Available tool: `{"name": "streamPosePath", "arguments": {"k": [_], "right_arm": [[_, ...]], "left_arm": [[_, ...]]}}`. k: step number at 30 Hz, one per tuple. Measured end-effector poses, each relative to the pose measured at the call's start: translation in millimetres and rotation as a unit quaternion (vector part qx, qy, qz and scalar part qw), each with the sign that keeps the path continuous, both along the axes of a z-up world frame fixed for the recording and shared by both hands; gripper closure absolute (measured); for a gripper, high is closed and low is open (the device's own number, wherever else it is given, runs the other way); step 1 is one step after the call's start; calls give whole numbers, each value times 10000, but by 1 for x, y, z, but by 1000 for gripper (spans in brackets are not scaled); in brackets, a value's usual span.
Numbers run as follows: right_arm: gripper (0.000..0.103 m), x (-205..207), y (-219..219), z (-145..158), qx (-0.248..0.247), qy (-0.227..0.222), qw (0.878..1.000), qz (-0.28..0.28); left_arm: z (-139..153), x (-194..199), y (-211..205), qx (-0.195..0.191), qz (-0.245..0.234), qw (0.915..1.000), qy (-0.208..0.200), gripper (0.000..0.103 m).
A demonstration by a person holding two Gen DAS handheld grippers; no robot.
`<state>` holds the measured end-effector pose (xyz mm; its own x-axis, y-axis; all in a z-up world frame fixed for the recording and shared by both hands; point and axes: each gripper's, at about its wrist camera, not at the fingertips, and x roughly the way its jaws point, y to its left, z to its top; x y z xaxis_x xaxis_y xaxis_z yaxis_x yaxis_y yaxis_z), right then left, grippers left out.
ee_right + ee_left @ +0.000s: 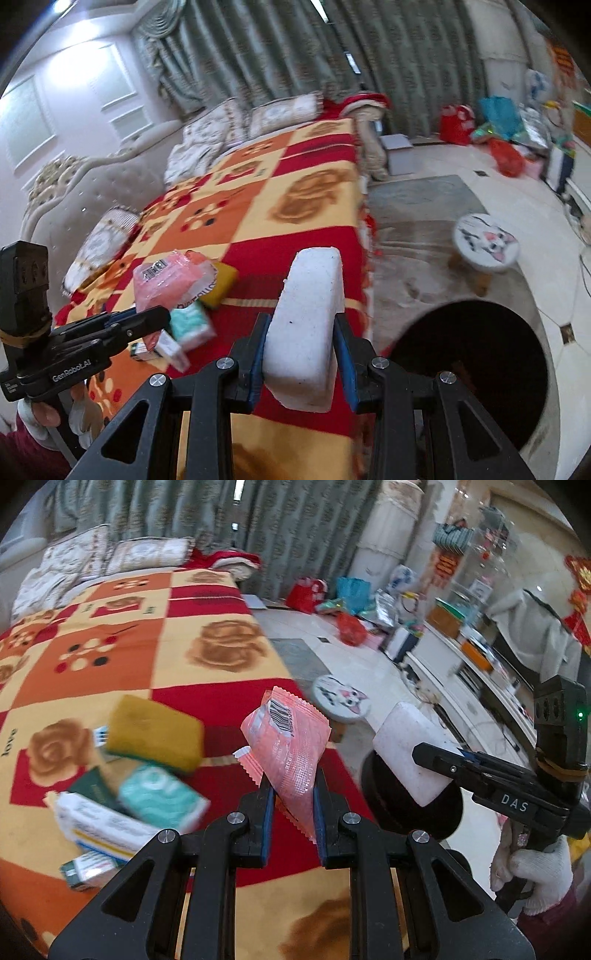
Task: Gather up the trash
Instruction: 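Carry the pink packet and white foam block in both grippers over the black bin, then open both grippers over the bin, dropping the packet and foam block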
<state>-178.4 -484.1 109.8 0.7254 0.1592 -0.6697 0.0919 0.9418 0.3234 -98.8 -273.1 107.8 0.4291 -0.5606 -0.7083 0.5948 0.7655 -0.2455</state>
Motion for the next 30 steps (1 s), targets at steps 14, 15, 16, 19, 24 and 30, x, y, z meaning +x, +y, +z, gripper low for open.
{"name": "streamPosePath", "arguments": {"k": [14, 15, 16, 19, 24, 30], "right_arm": [[71, -49, -68, -18, 95, 203, 9963, -830], [71, -51, -72, -20, 109, 206, 9959, -869], [71, -53, -75, -21, 126, 212, 9956, -900], [71, -57, -86, -24, 171, 241, 9946, -992], [71, -64, -100, -29, 260, 267, 9926, -1156], [71, -67, -105, -33, 288, 302, 9914, -1240]], "left_arm": [[-10, -26, -88, 24, -788, 9967, 207, 87], [-12, -28, -93, 19, -844, 9962, 228, 87], [-13, -30, -98, 21, -893, 9957, 245, 87], [-16, -32, -112, 9, -1016, 9943, 314, 87], [-23, -38, -133, -47, -1229, 9913, 465, 87], [-32, -38, -143, -145, -1338, 9884, 697, 87]]}}
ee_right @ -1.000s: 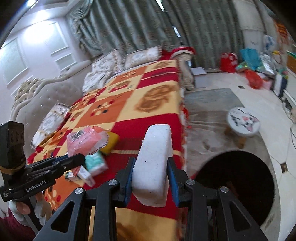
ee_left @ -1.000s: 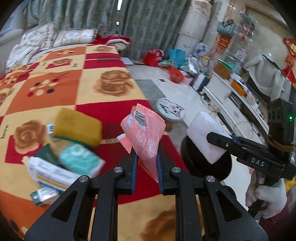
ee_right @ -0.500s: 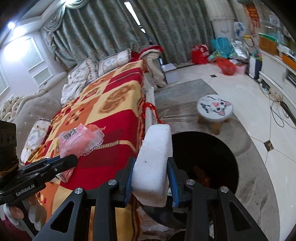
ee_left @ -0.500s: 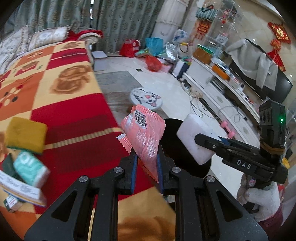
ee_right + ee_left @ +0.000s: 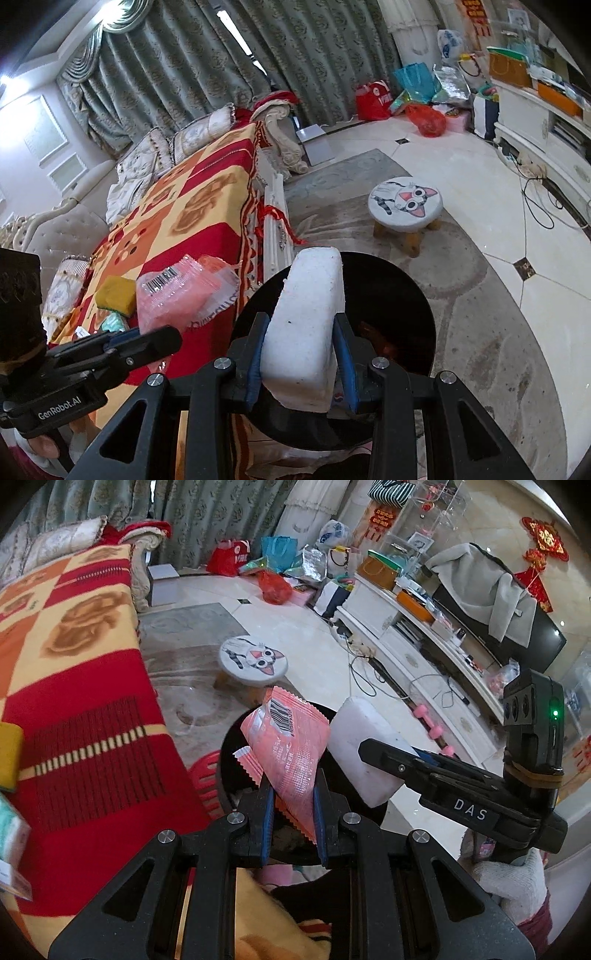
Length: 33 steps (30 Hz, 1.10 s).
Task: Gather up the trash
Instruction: 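Open both grippers over the bin, dropping the packet and foam block, then move both grippers back over the remaining trash on the blanket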
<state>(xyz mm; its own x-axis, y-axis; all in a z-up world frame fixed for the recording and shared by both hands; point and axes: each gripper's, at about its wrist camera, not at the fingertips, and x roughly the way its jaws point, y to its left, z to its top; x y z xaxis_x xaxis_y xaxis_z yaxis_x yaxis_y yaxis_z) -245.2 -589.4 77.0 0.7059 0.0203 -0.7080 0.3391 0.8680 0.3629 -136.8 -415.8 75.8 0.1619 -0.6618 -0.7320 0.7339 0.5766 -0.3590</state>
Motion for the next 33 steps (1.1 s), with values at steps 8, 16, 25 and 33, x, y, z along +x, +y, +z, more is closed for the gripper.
{"name": "streamPosePath", "arguments": {"k": [8, 16, 25, 33], "right_arm": [[66, -1, -5, 0, 8, 50, 9999, -110], [57, -1, -5, 2, -6, 103, 9998, -173], [56, 11, 18, 1, -63, 151, 9998, 127], [56, 28, 51, 1, -112, 155, 9985, 519]], "left_arm": [[1, 1, -3, -199, -172, 9996, 113, 70], [2, -2, 5, -152, -99, 9998, 96, 50], [4, 2, 37, 112, 353, 9991, -192, 50], [5, 5, 73, 332, 766, 9956, -424, 50]]}}
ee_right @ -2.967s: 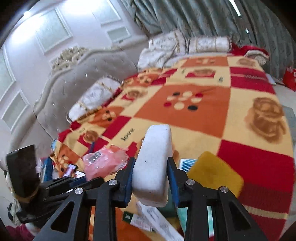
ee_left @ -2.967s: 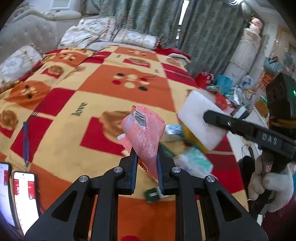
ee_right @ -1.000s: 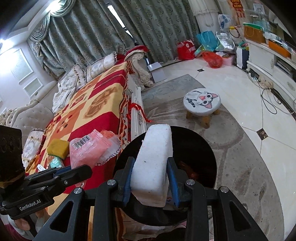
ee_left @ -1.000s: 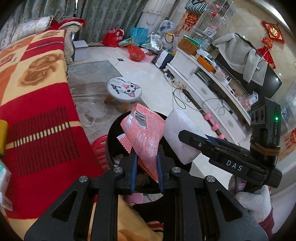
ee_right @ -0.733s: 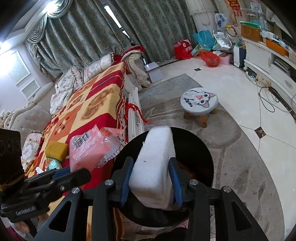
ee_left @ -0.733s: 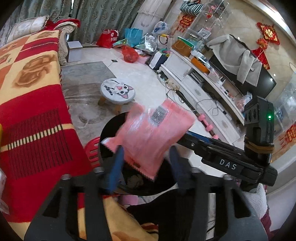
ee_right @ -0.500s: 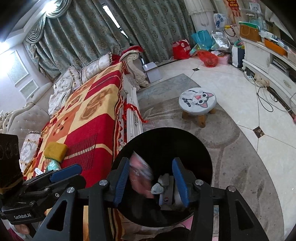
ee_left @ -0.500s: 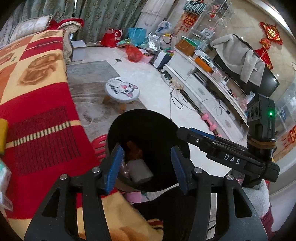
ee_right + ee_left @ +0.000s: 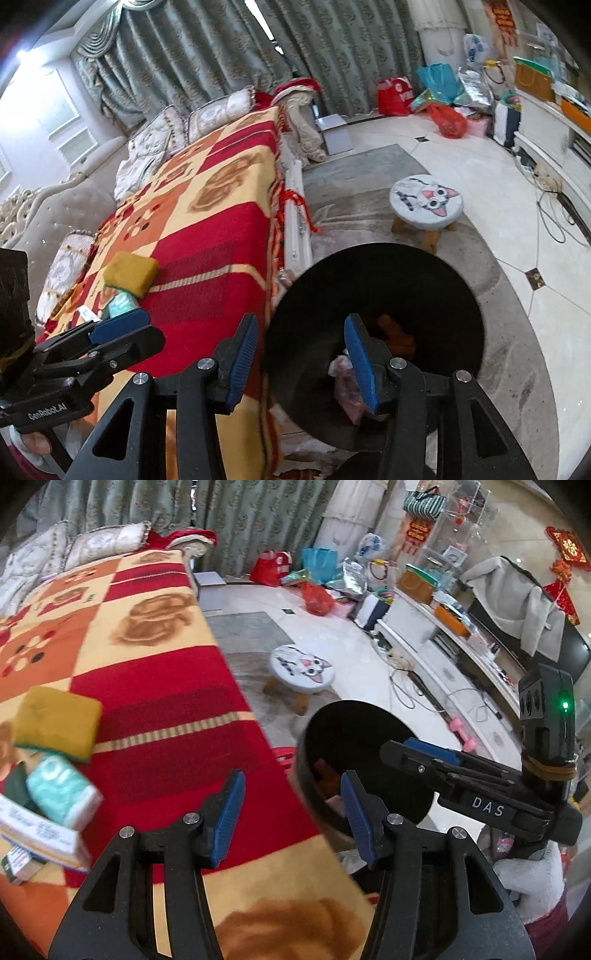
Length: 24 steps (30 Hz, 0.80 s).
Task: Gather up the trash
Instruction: 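Move both grippers back over the remaining trash on the blanket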
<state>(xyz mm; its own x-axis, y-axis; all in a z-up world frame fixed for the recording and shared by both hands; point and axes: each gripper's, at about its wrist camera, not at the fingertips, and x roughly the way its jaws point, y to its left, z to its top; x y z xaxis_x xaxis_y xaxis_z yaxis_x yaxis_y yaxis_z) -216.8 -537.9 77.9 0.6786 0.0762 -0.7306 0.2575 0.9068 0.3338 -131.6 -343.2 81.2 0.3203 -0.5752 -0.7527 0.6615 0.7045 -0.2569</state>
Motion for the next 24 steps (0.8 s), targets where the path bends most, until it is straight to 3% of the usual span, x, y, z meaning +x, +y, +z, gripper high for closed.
{"name": "streamPosePath", "arguments": {"k": [13, 24], "right_arm": [[56, 32, 68, -1, -26, 74, 9962, 863], [46, 67, 141, -8, 2, 191, 9850, 1717]], "left_arm": [[-6, 24, 66, 43, 728, 9973, 82, 50], [-13, 34, 176, 415, 1530, 9874, 22, 51]]}}
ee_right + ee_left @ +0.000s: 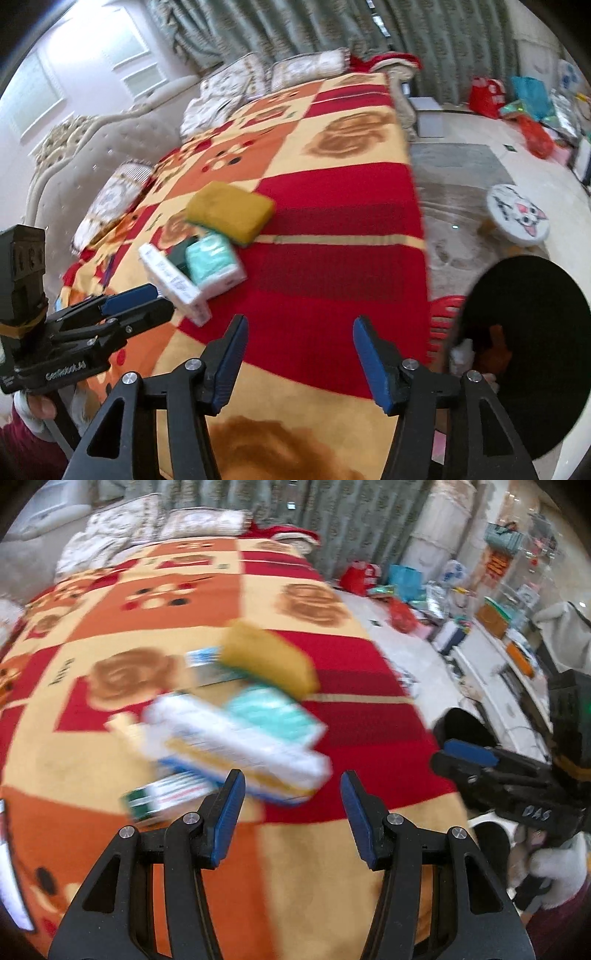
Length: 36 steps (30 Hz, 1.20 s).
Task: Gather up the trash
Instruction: 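Move both grippers back over the remaining trash on the blanket, then grasp the green toothpaste box with the left gripper while the right grasps the white-blue medicine box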
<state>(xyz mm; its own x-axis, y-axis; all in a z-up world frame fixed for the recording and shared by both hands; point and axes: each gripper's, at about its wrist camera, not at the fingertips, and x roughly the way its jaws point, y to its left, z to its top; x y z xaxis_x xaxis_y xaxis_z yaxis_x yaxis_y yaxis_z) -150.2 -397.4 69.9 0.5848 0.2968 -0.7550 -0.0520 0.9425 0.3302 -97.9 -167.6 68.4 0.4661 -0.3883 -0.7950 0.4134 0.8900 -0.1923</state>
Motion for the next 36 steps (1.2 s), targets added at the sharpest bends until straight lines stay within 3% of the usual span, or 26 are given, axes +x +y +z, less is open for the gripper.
{"name": "streamPosePath", "arguments": {"k": [6, 7, 9, 17, 19, 21, 27, 33, 36], "right_arm": [[46, 15, 32, 0, -11, 6, 9994, 340], [45, 17, 36, -1, -13, 13, 9993, 381], [45, 21, 44, -1, -20, 30, 9989, 468], [44, 33, 66, 1, -100, 34, 9977, 667], [44, 34, 68, 2, -101, 31, 9975, 693], [44, 38, 72, 2, -90, 30, 9972, 738], [44, 53, 91, 1, -76, -17, 9950, 994], [44, 59, 112, -8, -27, 65, 9922, 1244], [44, 57, 130, -12, -424, 18, 9910, 1272]], "left_arm": [[-10, 16, 62, 119, 275, 9995, -43, 50], [-12, 19, 68, 157, 241, 9996, -67, 46], [-17, 24, 71, 298, 124, 9994, -84, 39], [-47, 39, 65, 489, -267, 9982, 205, 39], [-52, 36, 63, 405, -405, 9978, 327, 42], [-53, 31, 61, 439, -429, 9976, 308, 69], [-44, 11, 75, 237, -303, 9988, 319, 74], [-32, -5, 113, 283, 496, 9976, 393, 74], [-31, -12, 125, 449, 799, 9953, 321, 75]]}}
